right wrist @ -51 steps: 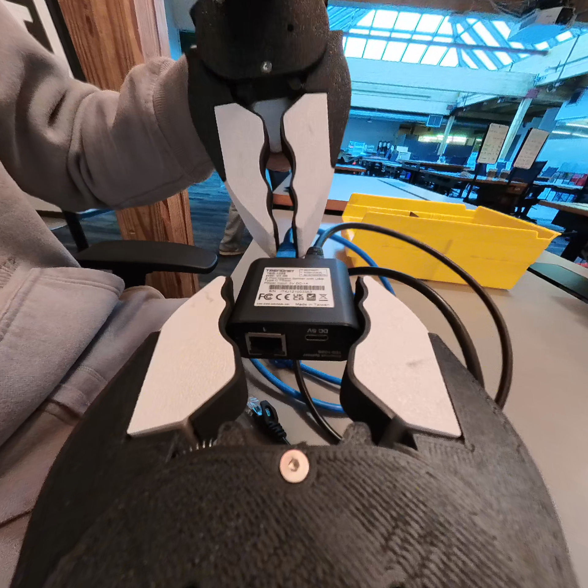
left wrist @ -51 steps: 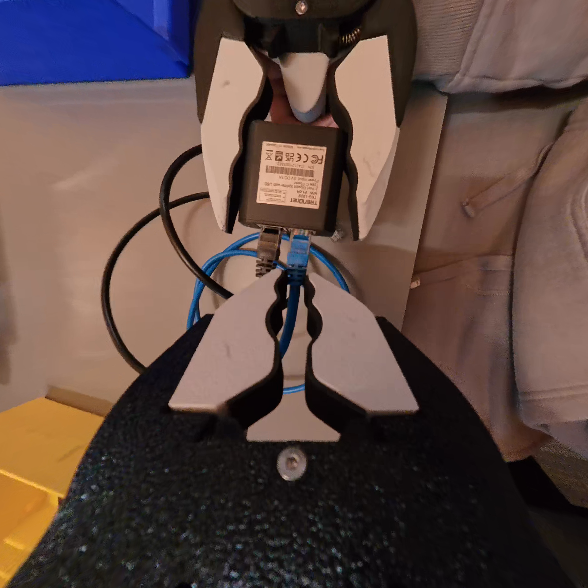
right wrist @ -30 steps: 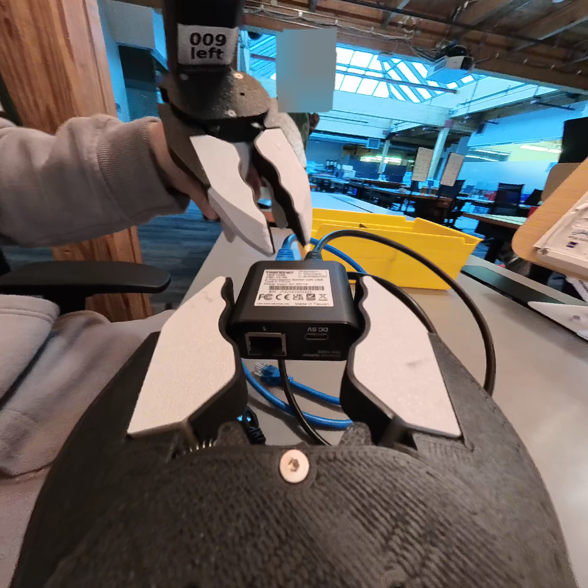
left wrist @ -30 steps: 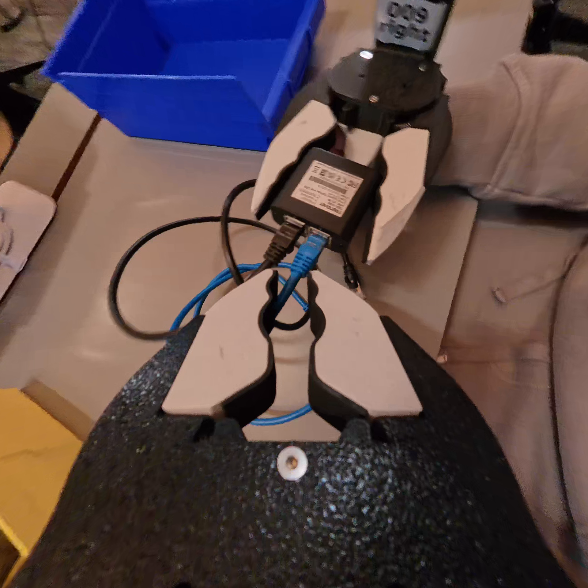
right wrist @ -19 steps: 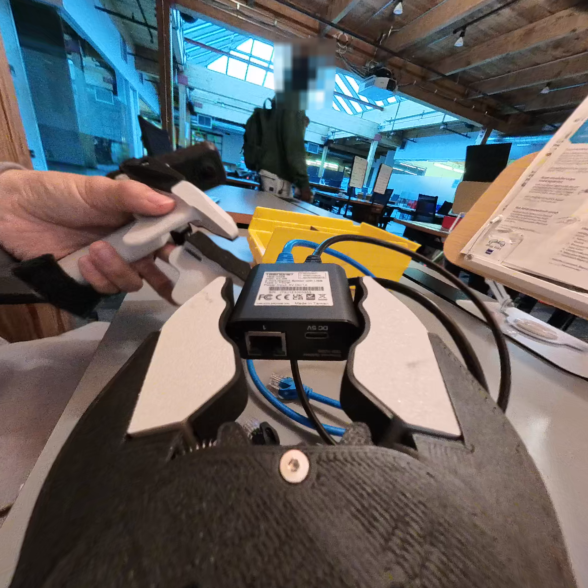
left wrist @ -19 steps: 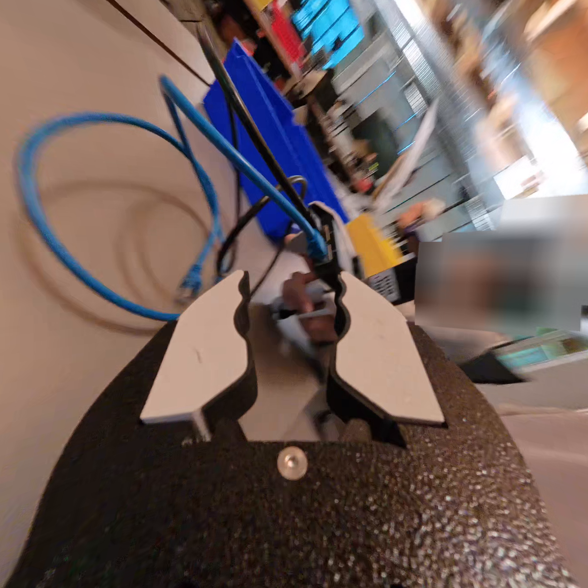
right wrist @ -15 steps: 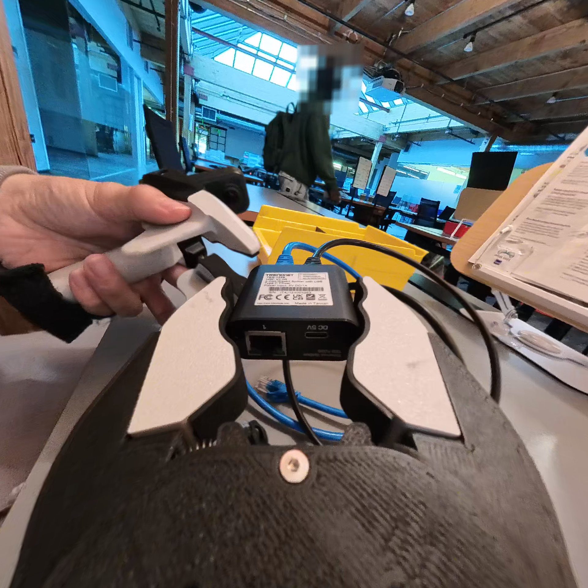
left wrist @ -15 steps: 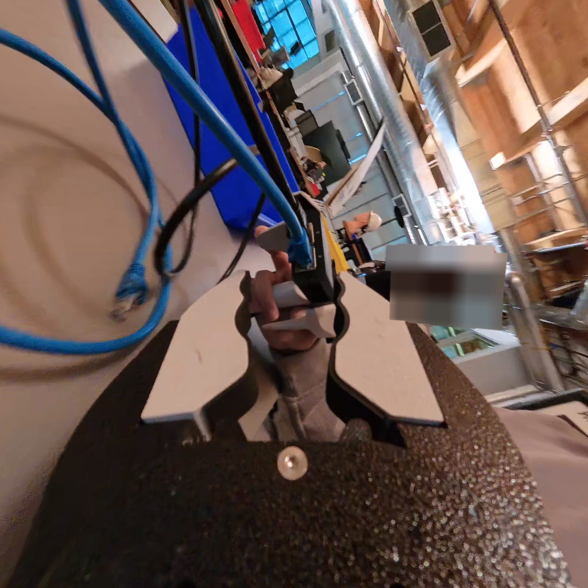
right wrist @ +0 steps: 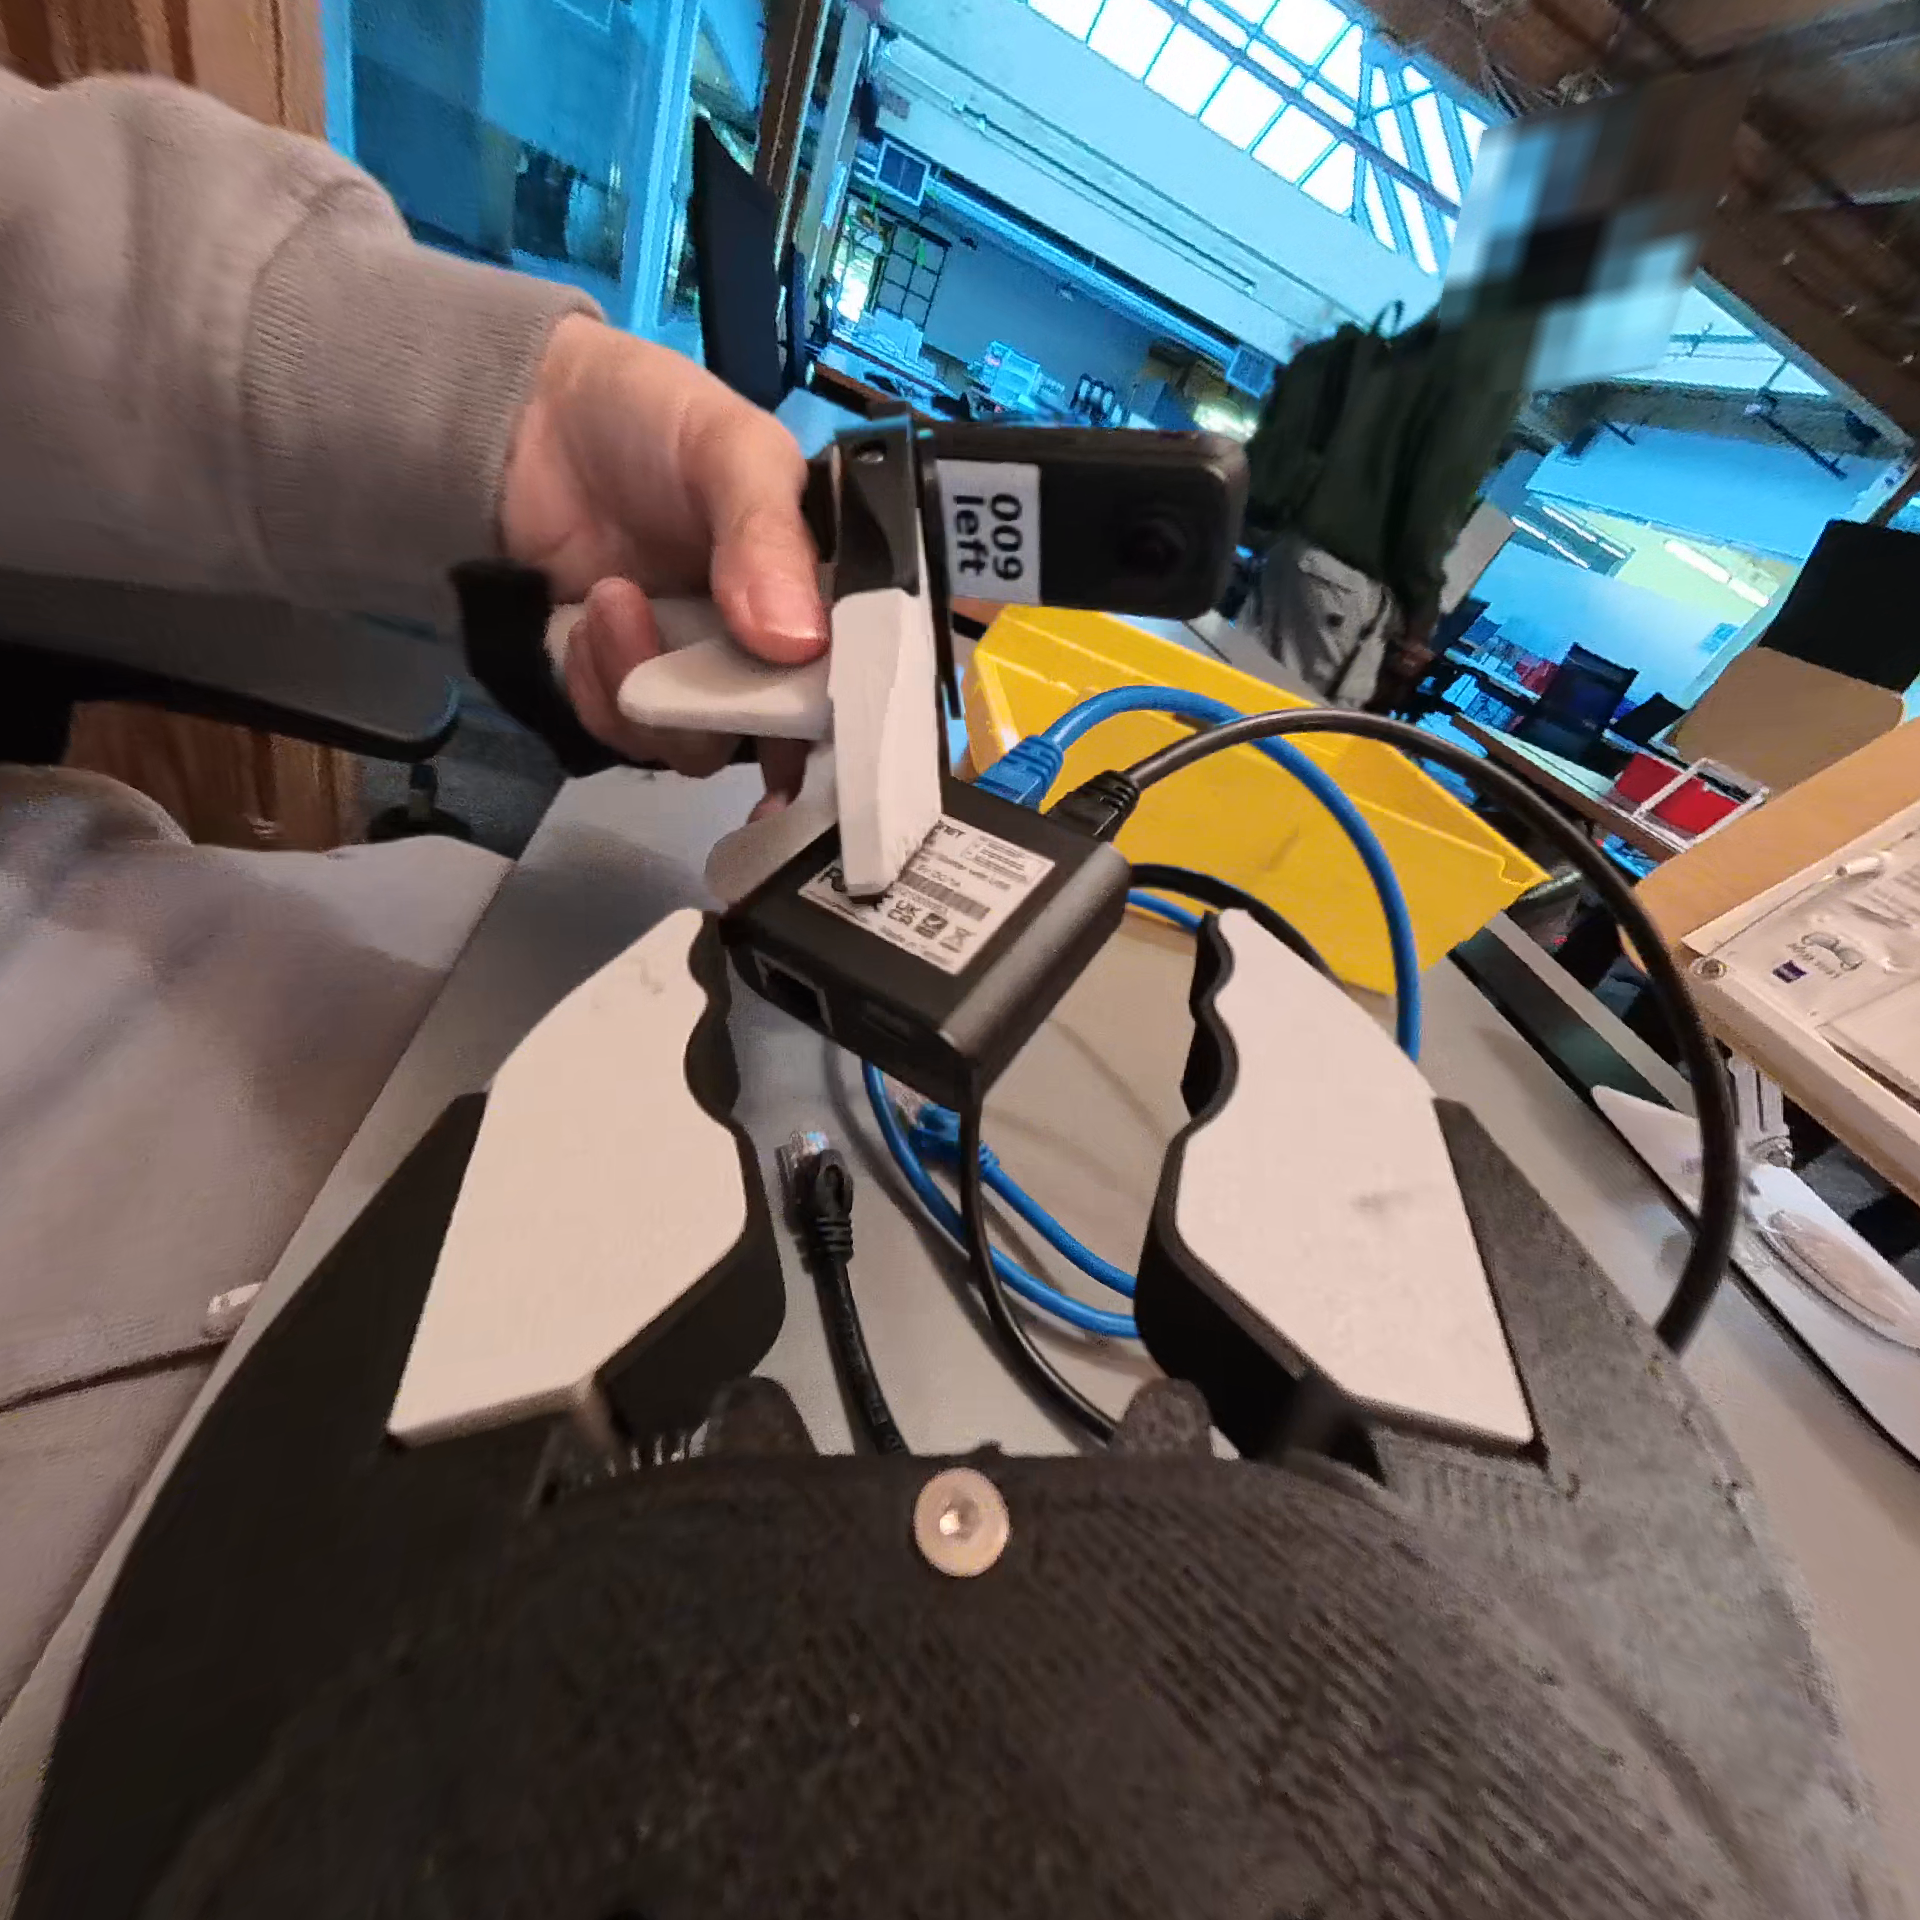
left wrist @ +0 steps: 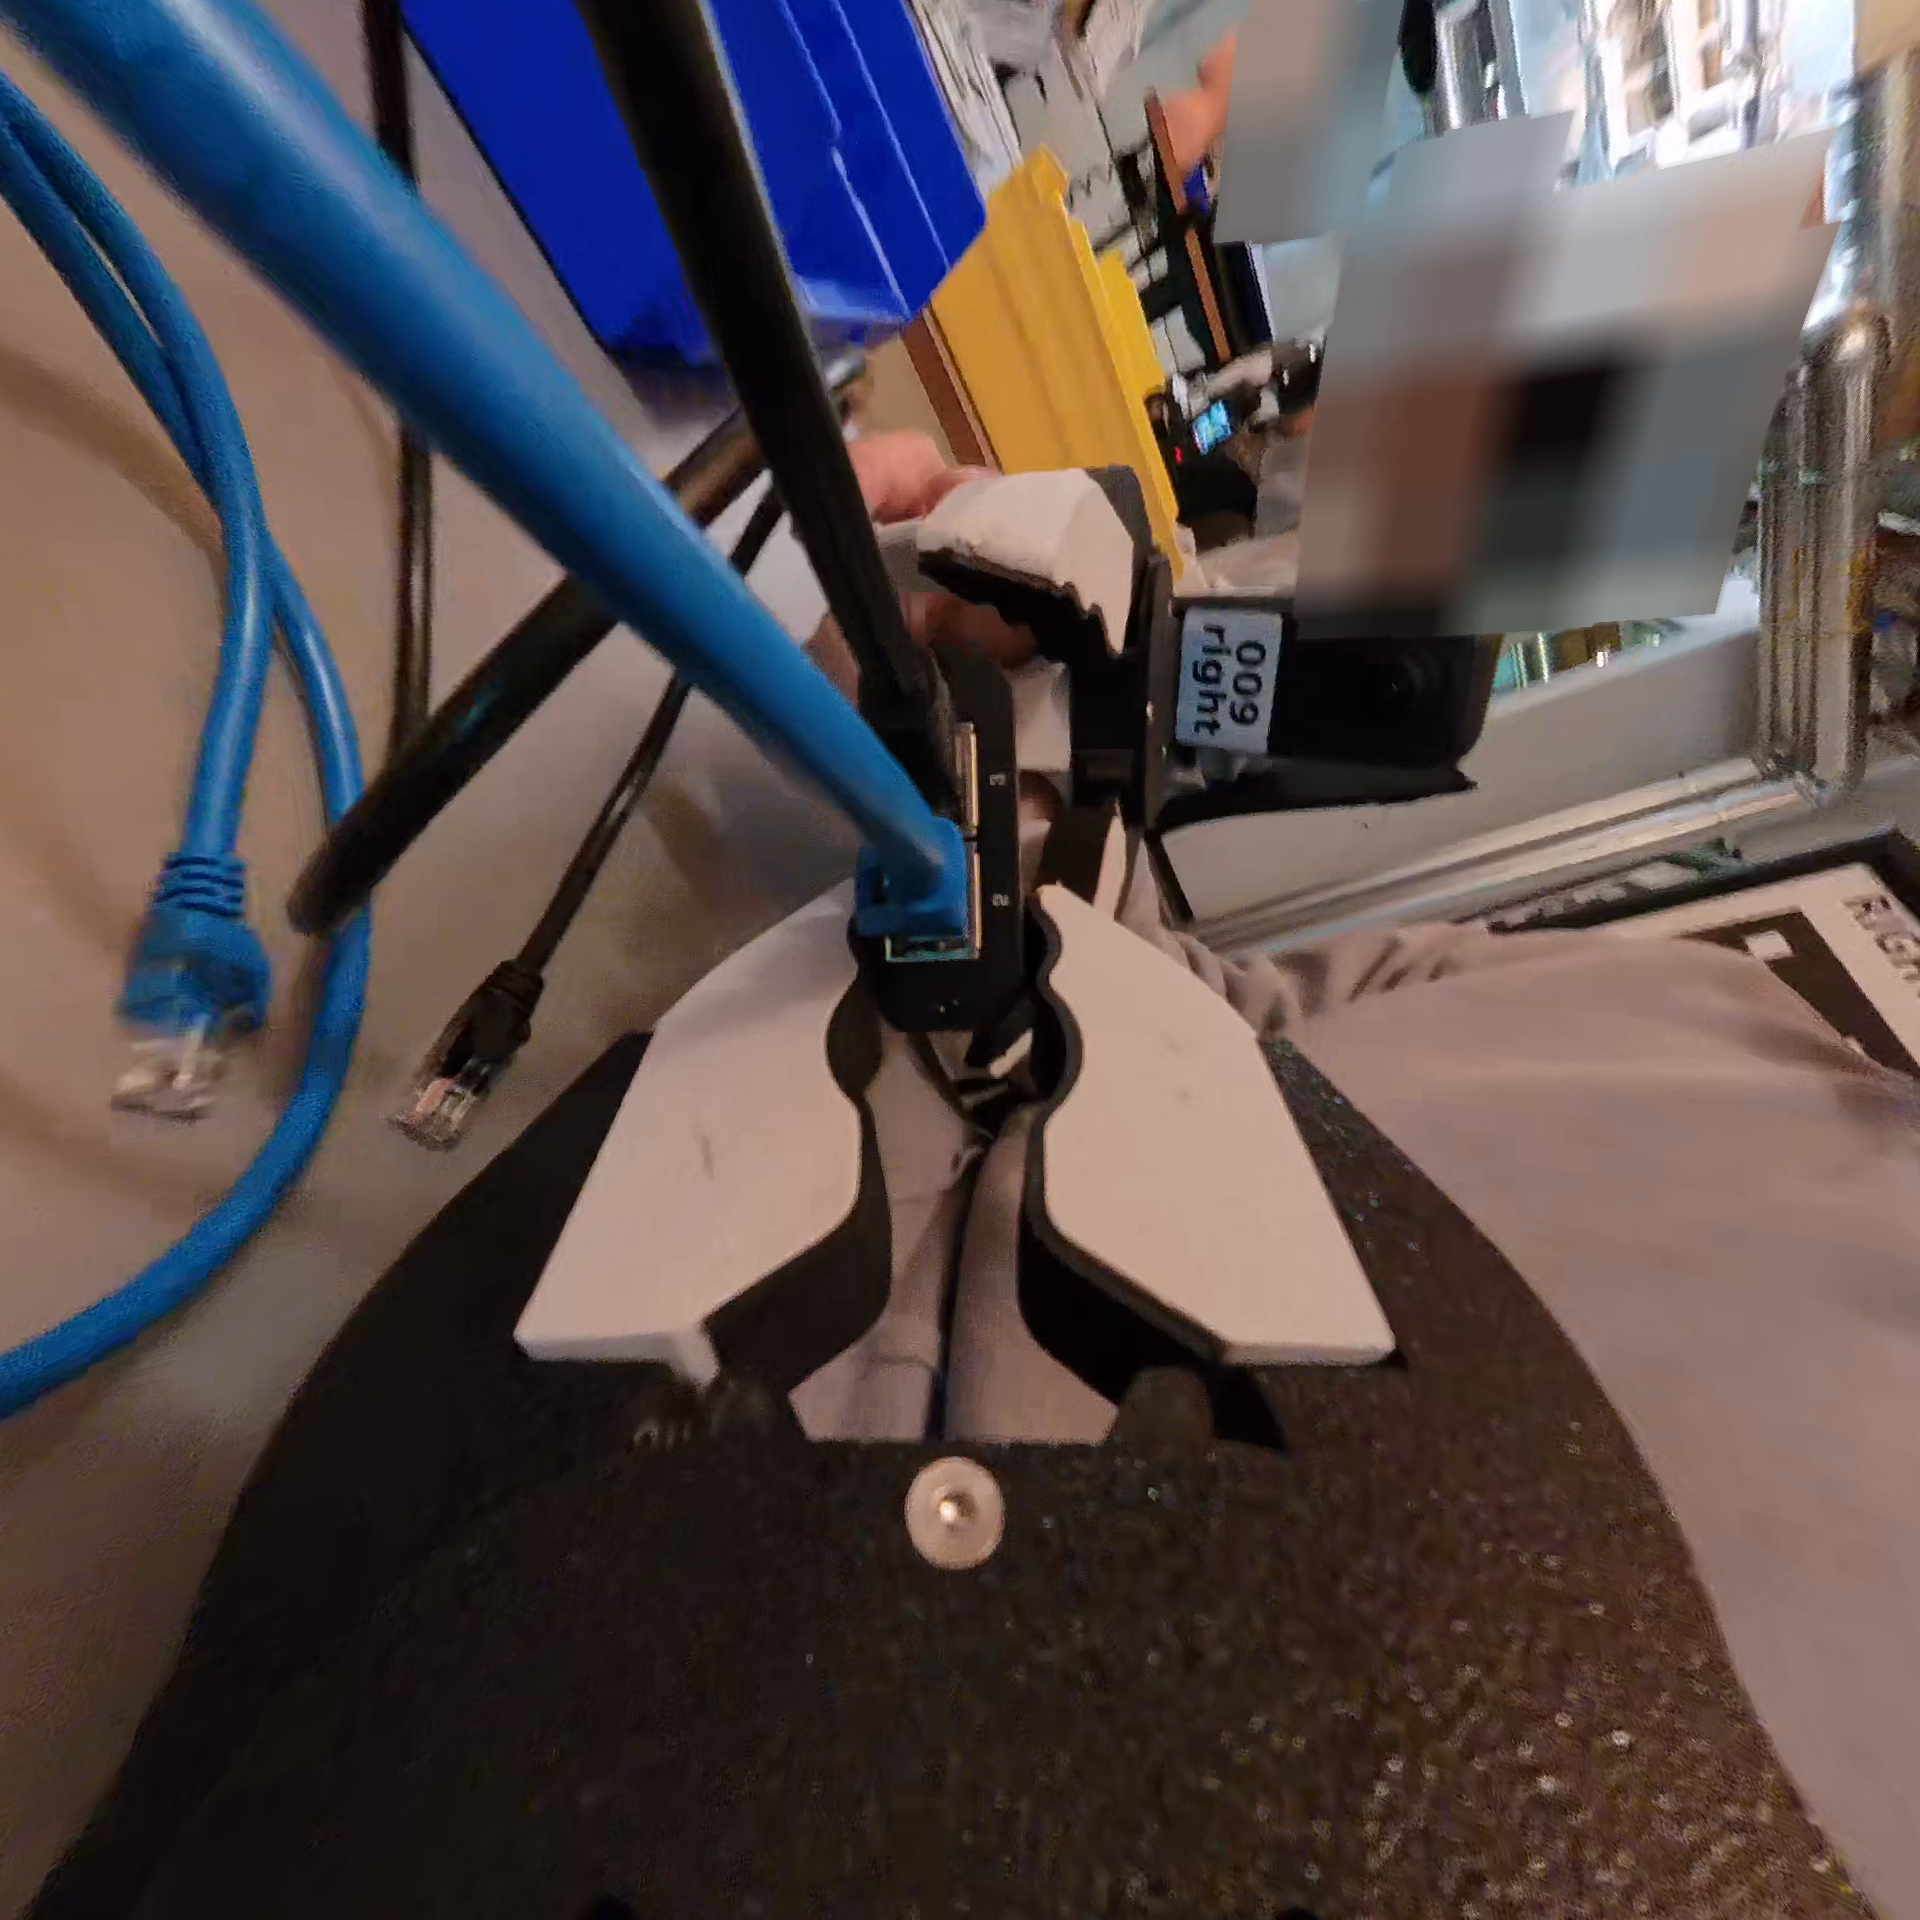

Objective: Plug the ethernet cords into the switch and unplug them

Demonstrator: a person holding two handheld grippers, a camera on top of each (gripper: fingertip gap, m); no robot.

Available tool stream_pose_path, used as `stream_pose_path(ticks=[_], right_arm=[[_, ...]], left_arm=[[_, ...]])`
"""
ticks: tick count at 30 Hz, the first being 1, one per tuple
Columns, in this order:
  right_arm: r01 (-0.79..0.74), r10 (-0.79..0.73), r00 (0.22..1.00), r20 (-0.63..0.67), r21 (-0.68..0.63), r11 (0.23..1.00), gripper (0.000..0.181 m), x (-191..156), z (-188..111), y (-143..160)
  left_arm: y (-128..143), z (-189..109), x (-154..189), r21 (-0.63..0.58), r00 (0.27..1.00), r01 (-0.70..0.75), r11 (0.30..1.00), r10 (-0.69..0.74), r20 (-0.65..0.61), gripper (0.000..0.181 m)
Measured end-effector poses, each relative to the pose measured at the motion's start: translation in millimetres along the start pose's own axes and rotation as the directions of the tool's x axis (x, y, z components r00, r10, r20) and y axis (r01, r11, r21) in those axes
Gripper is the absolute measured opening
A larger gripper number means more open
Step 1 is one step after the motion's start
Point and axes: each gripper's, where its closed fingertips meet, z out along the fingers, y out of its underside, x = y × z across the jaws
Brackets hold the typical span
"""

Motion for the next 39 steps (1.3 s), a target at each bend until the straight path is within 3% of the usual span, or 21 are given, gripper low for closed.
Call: stream_pose_path(ticks=[5,8,16,23,26,29,39], right_arm=[[0.011,-0.010,0.997,0.070,-0.013,1.000,0.082,-11.6,2.0,3.4],[0.029,-0.027,0.996,0.084,-0.022,0.999,0.071,-14.6,2.3,4.0],[0.055,-0.052,0.998,0.042,-0.081,0.995,0.054,-4.9,-2.3,15.4],[0.051,-0.054,0.997,-0.049,-0.060,0.997,0.067,5.5,1.4,13.9],[0.062,-0.062,0.993,-0.096,-0.009,0.998,0.076,13.5,-4.7,5.9],[0.042,-0.042,0.999,-0.010,-0.032,0.999,0.066,2.7,-3.7,9.2],[0.106,-0.131,0.981,-0.143,-0.169,0.980,0.065,15.6,10.4,22.6]], left_arm=[[15.5,-2.6,11.9,-0.255,0.997,-0.080,0.964,0.080,-0.010,0.024],[16.5,-0.6,12.9,-0.341,0.993,-0.109,0.934,0.115,-0.002,0.024],[3.7,-2.0,13.0,-0.377,0.991,-0.120,0.918,0.131,0.003,0.024],[-5.3,-1.8,11.9,-0.366,0.995,-0.100,0.925,0.101,-0.015,0.024],[-4.6,-5.4,3.7,-0.395,0.991,-0.100,0.913,0.126,0.041,0.024],[-5.2,-6.1,4.6,-0.395,0.993,-0.088,0.914,0.110,0.032,0.024],[-9.8,-7.4,-8.4,-0.426,0.974,-0.095,0.900,0.172,0.147,0.023]])
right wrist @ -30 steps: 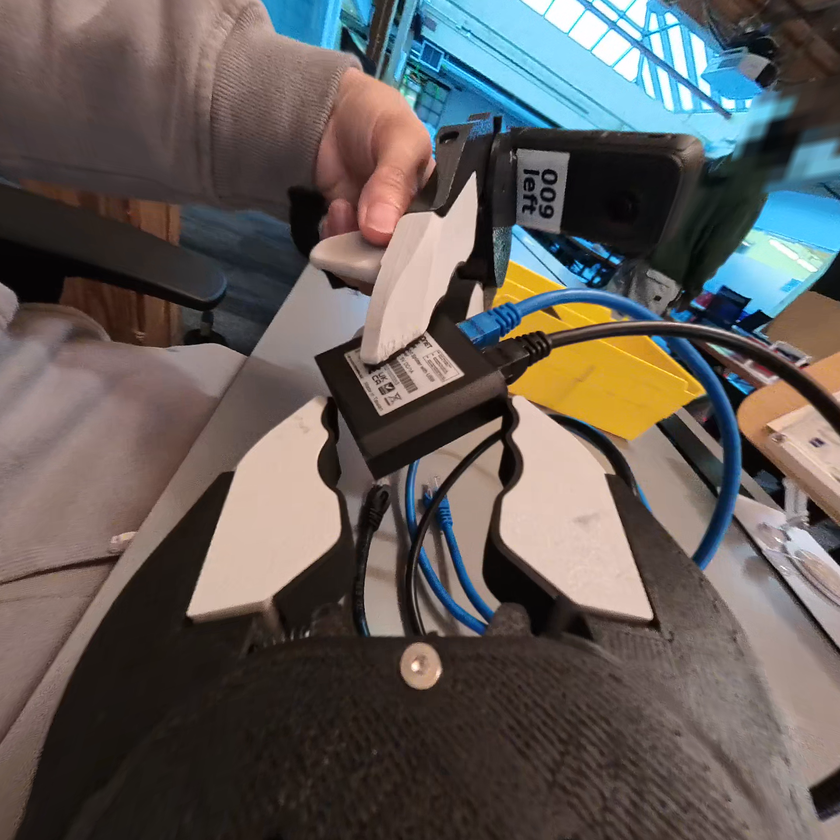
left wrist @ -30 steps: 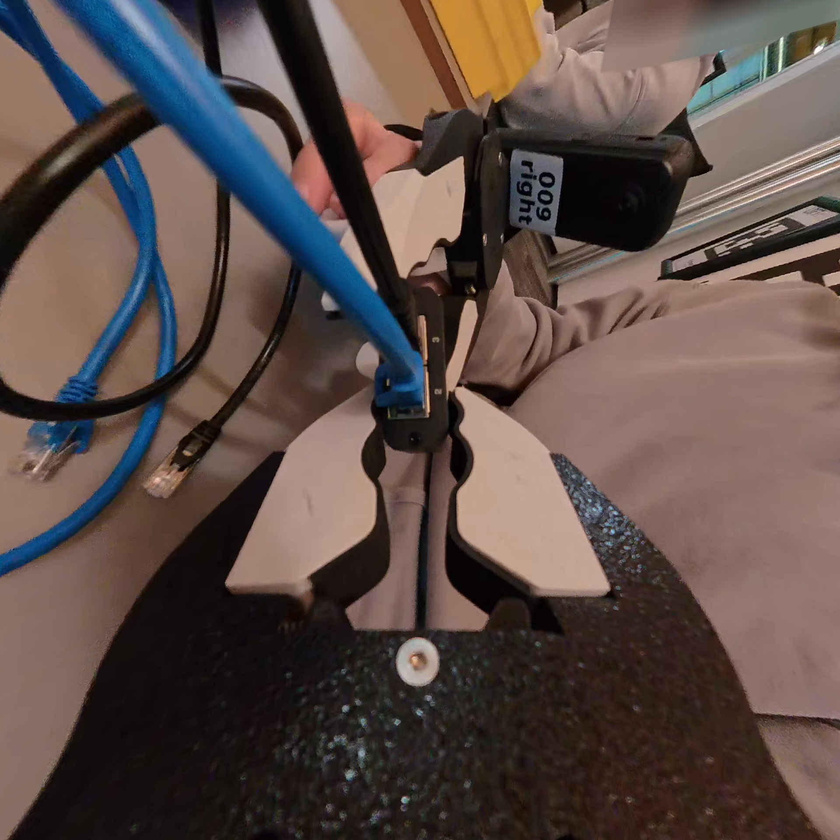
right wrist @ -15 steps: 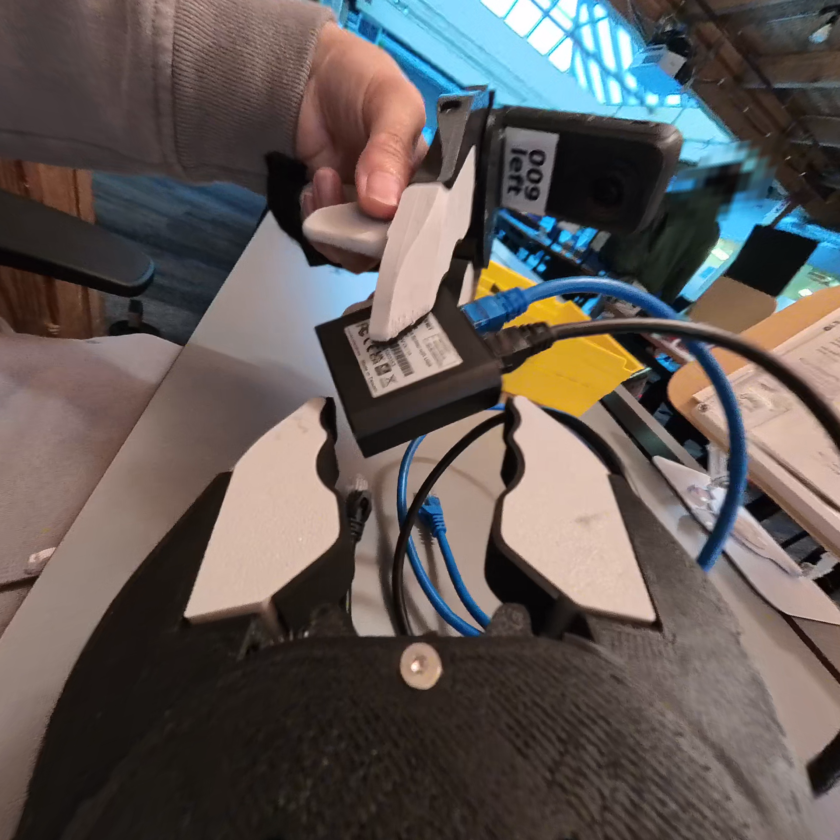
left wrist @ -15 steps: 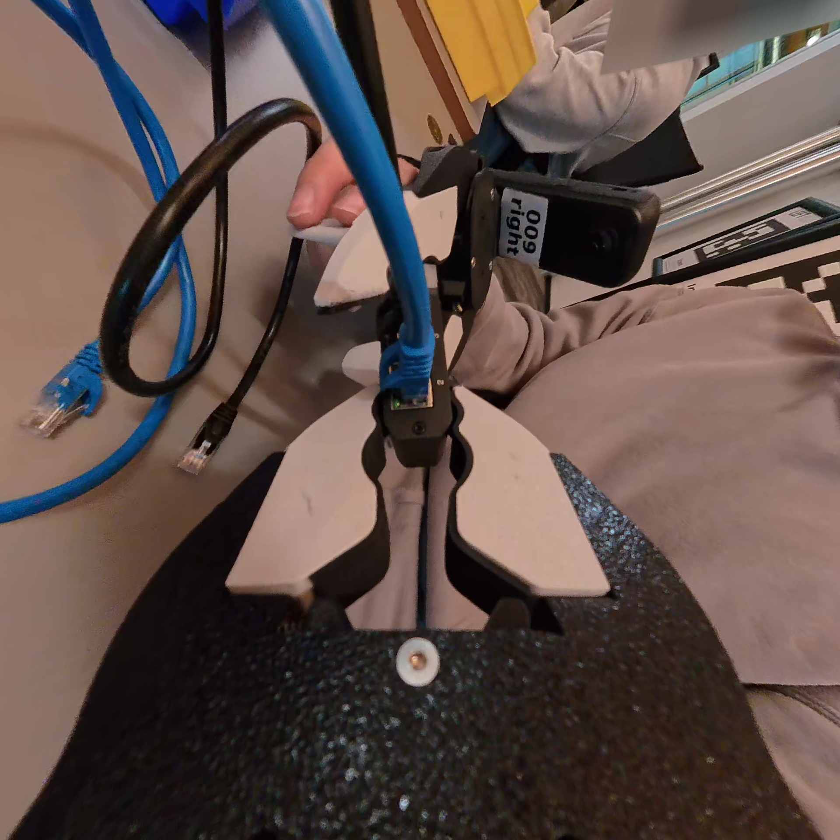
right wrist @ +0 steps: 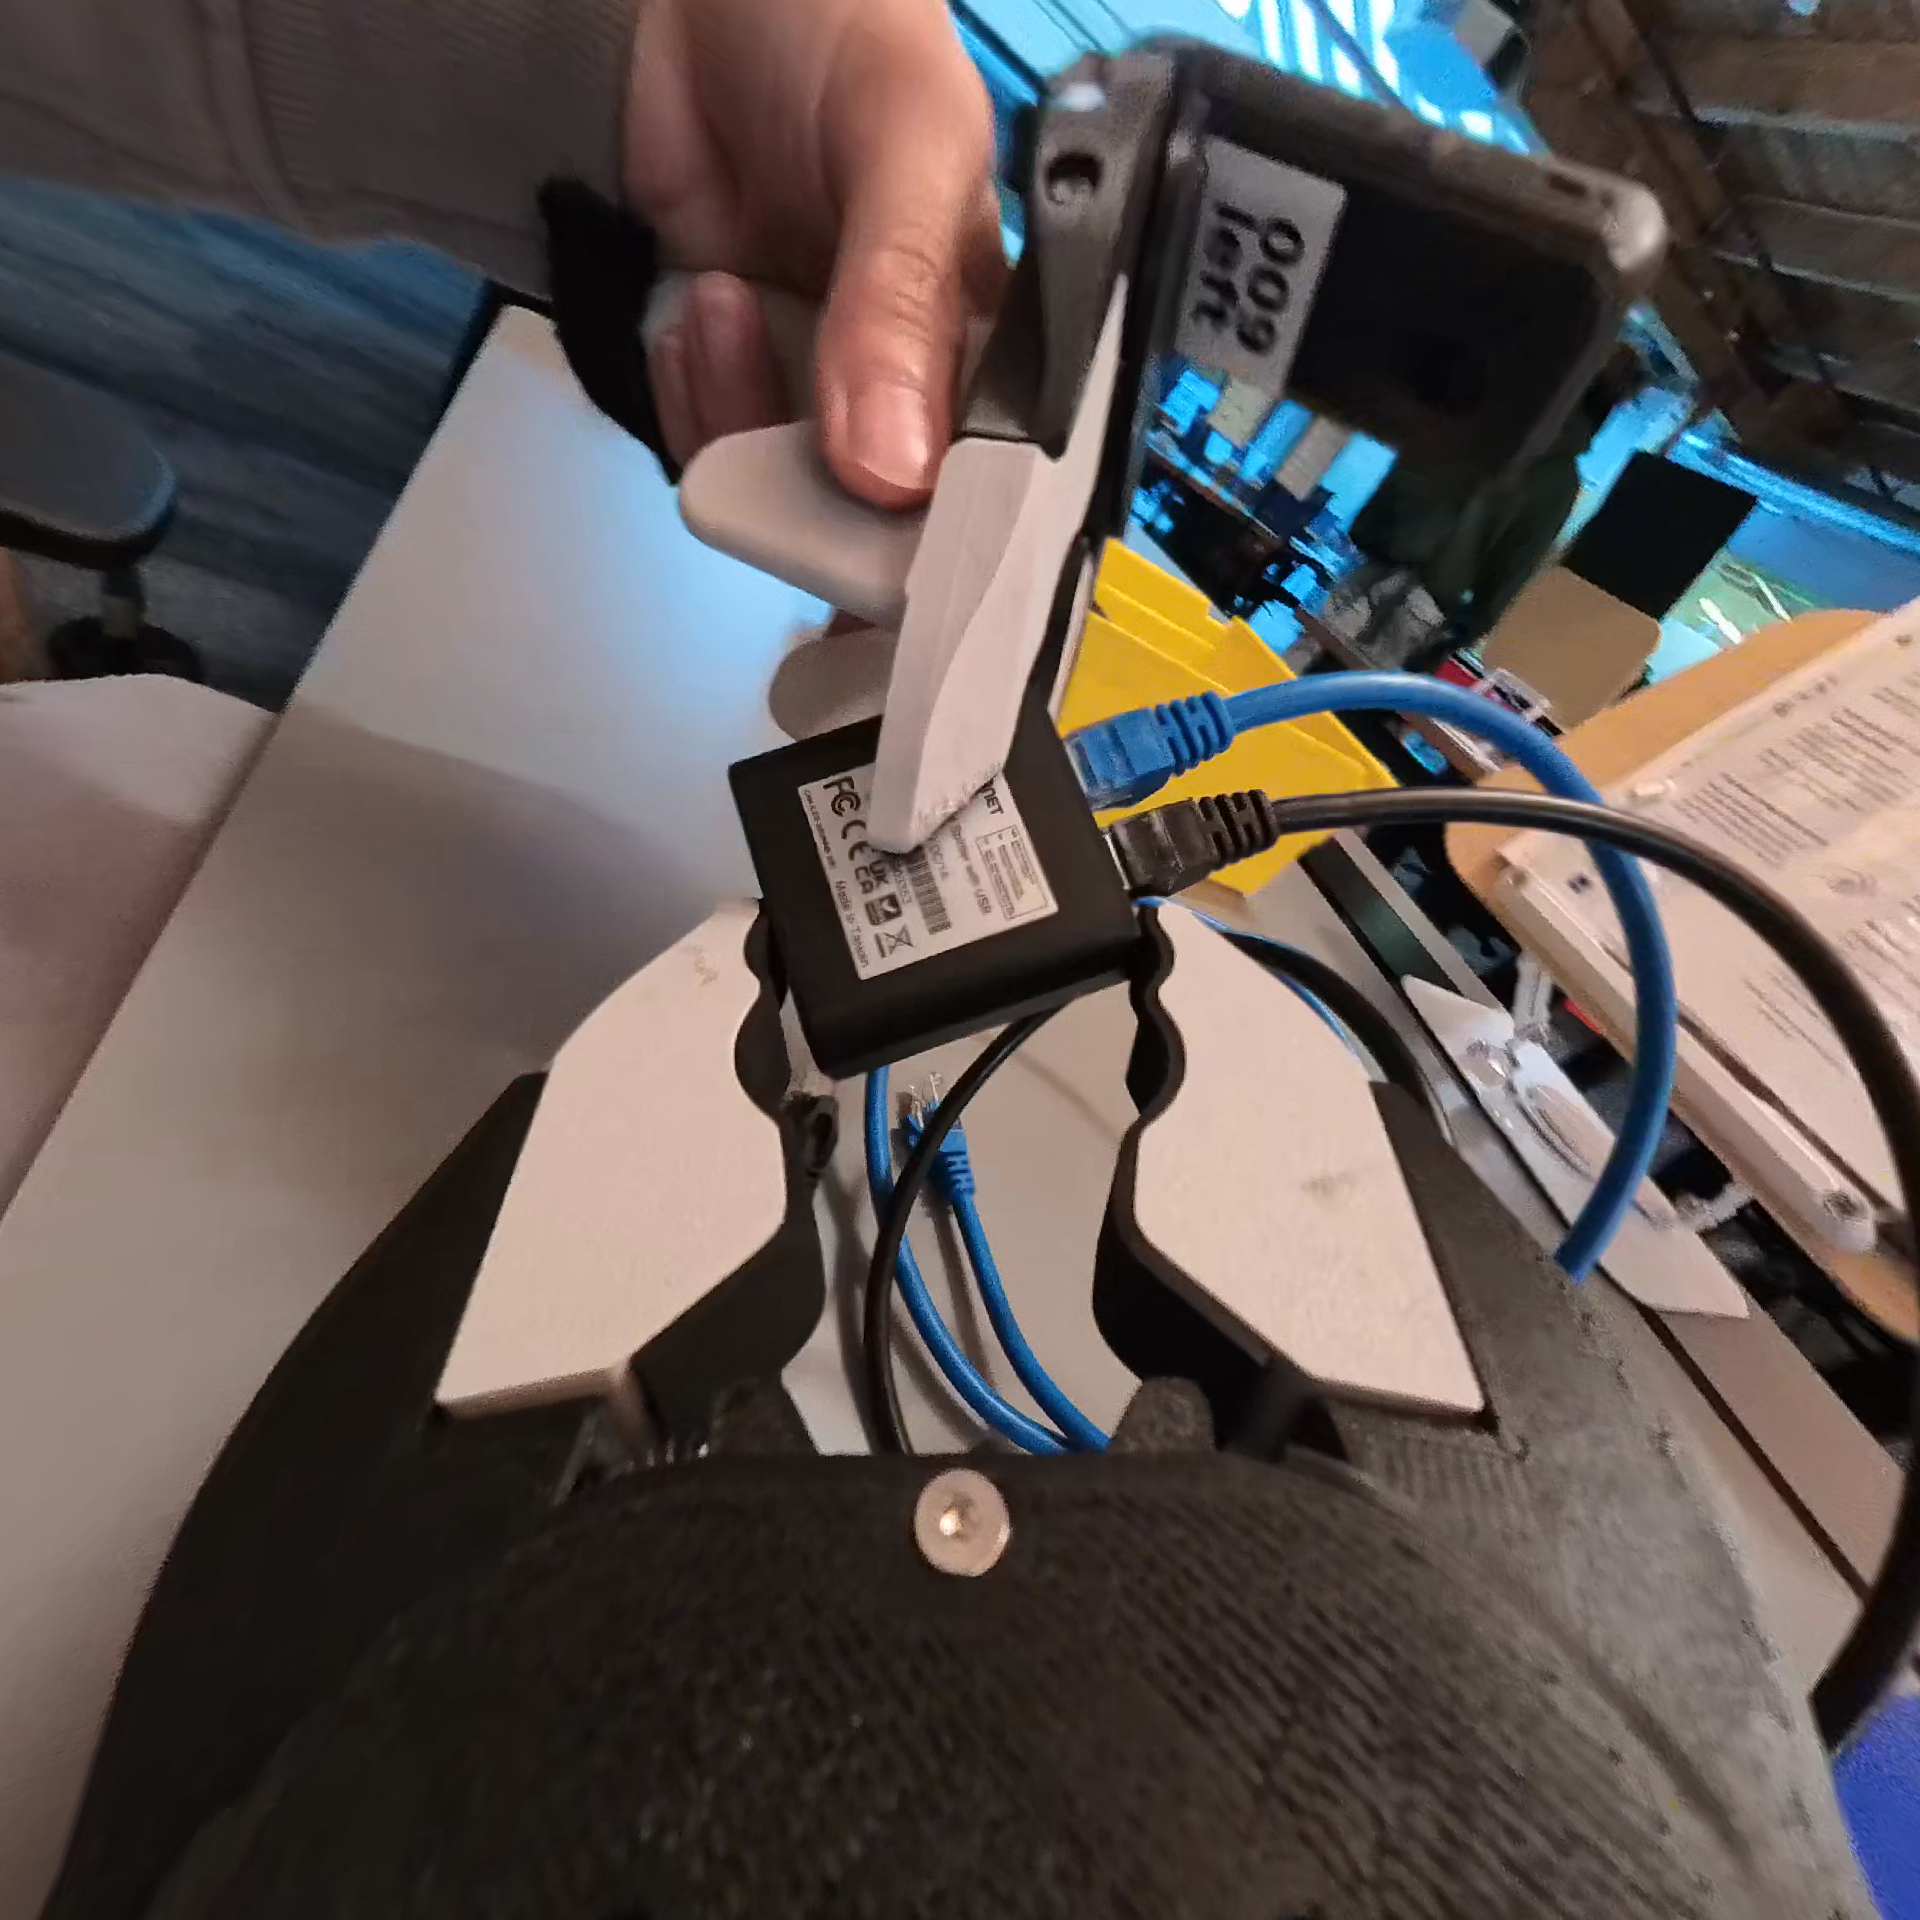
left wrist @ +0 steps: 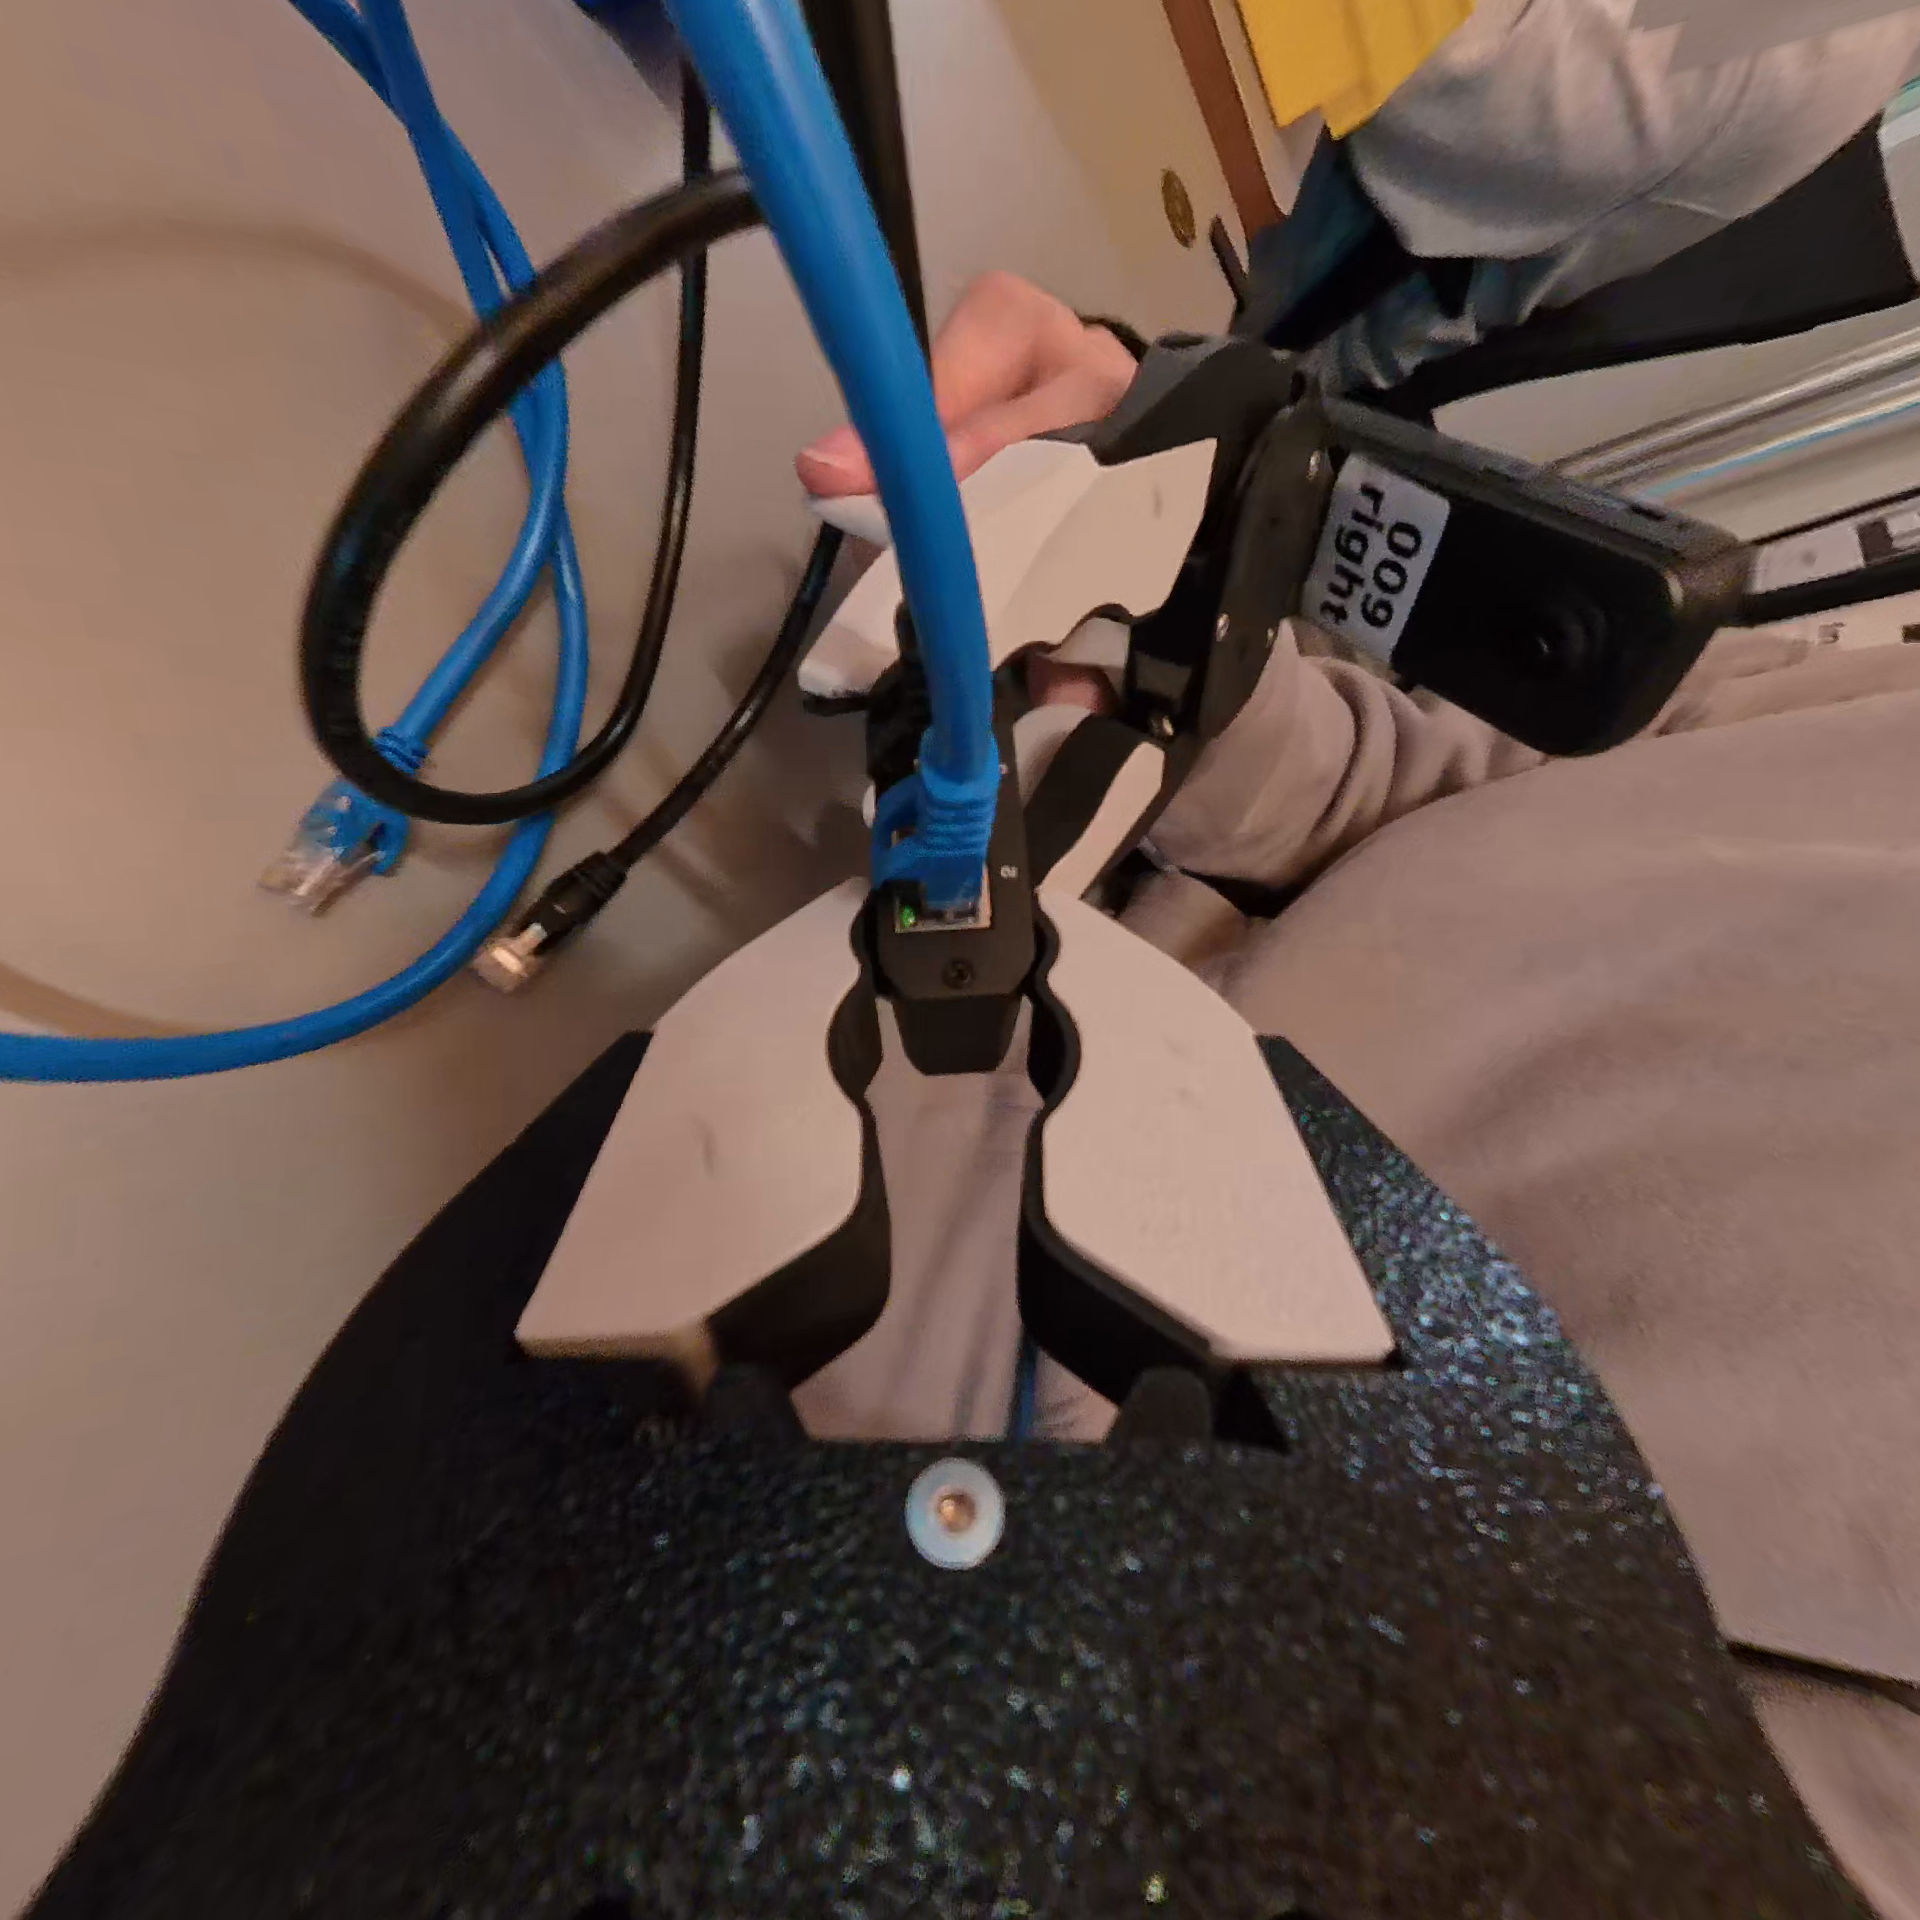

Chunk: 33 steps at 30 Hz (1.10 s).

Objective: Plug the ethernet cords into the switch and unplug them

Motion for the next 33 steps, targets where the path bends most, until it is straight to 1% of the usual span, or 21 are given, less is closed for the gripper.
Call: stream_pose_path(ticks=[1,3,5,6,8,10,12,13,16,18,20,21,23,24,25,26,27,29,31,33], right_arm=[[-0.024,0.023,0.999,-0.040,-0.006,1.000,0.065,6.0,1.1,0.7],[-0.128,0.124,0.980,-0.153,-0.014,0.992,0.065,24.0,1.7,2.8],[-0.200,0.192,0.947,-0.258,-0.005,0.980,0.065,40.1,-1.9,5.0],[-0.217,0.209,0.934,-0.288,0.004,0.976,0.064,44.7,-4.2,5.0],[-0.218,0.207,0.918,-0.338,0.005,0.976,0.064,51.0,-7.4,5.6],[-0.197,0.184,0.925,-0.333,-0.007,0.980,0.065,47.9,-5.0,5.0],[-0.174,0.150,0.920,-0.363,-0.035,0.984,0.064,46.8,-2.6,6.7],[-0.169,0.143,0.918,-0.370,-0.037,0.985,0.064,45.7,-1.6,5.3],[-0.130,0.100,0.926,-0.365,-0.057,0.990,0.064,40.5,3.5,-0.5],[-0.134,0.107,0.929,-0.353,-0.054,0.989,0.064,34.1,8.6,-3.7],[-0.136,0.109,0.927,-0.360,-0.049,0.990,0.064,30.9,11.4,-6.0],[-0.146,0.125,0.930,-0.345,-0.037,0.989,0.064,28.8,12.6,-7.1],[-0.184,0.164,0.953,-0.254,-0.056,0.981,0.063,21.0,16.8,-2.4],[-0.173,0.154,0.970,-0.189,-0.087,0.981,0.062,15.0,17.3,0.9],[-0.128,0.115,0.986,-0.118,-0.112,0.985,0.062,8.6,15.7,1.3],[-0.051,0.045,0.998,-0.054,-0.129,0.990,0.067,2.9,12.1,-0.7],[0.037,-0.041,0.999,-0.026,-0.139,0.990,0.074,1.8,7.1,-4.1],[0.175,-0.178,0.984,-0.010,-0.137,0.975,0.090,3.4,-3.1,-17.0],[0.247,-0.256,0.964,-0.066,-0.123,0.961,0.098,12.7,-10.9,-34.7],[0.259,-0.264,0.962,-0.073,-0.080,0.963,0.104,12.7,-14.1,-47.9]], left_arm=[[-5.7,-2.0,-1.7,0.040,1.000,-0.009,0.999,0.008,0.022,0.023],[-23.7,-8.9,-7.7,0.184,0.995,-0.049,0.982,0.033,0.092,0.024],[-37.2,-18.5,-14.3,0.346,0.984,-0.101,0.933,0.042,0.175,0.035],[-38.2,-20.8,-14.9,0.405,0.982,-0.112,0.907,0.037,0.187,0.041],[-34.6,-18.6,-12.8,0.481,0.989,-0.080,0.873,0.010,0.145,0.052],[-32.5,-13.4,-4.7,0.532,1.000,-0.013,0.846,0.001,0.024,0.052],[-35.6,-16.0,2.1,0.591,0.995,0.069,0.804,-0.011,-0.101,0.052],[-35.6,-17.9,0.2,0.604,0.992,0.097,0.791,-0.026,-0.124,0.049],[-34.9,-21.3,-2.5,0.638,0.991,0.106,0.763,-0.026,-0.134,0.043],[-34.2,-17.6,-0.9,0.635,0.991,0.102,0.766,-0.020,-0.135,0.039],[-32.1,-14.2,-7.2,0.634,0.998,0.051,0.772,-0.016,-0.060,0.027],[-30.9,-15.1,-7.4,0.636,1.000,0.003,0.771,0.016,-0.023,0.026],[-25.6,-15.9,-11.2,0.613,0.997,-0.066,0.787,0.035,0.062,0.024],[-22.1,-16.2,-14.9,0.589,0.994,-0.088,0.803,0.030,0.108,0.024],[-17.8,-16.7,-18.0,0.554,0.989,-0.106,0.825,0.029,0.147,0.023],[-14.3,-19.0,-21.8,0.523,0.983,-0.113,0.845,0.019,0.183,0.023],[-11.9,-23.4,-25.5,0.496,0.977,-0.112,0.861,0.005,0.213,0.024],[-6.7,-32.9,-31.8,0.424,0.969,-0.092,0.901,-0.017,0.247,0.024],[-1.1,-38.7,-31.7,0.324,0.976,-0.063,0.944,-0.009,0.217,0.023],[2.9,-41.5,-23.3,0.218,0.991,-0.032,0.976,0.003,0.132,0.023]])
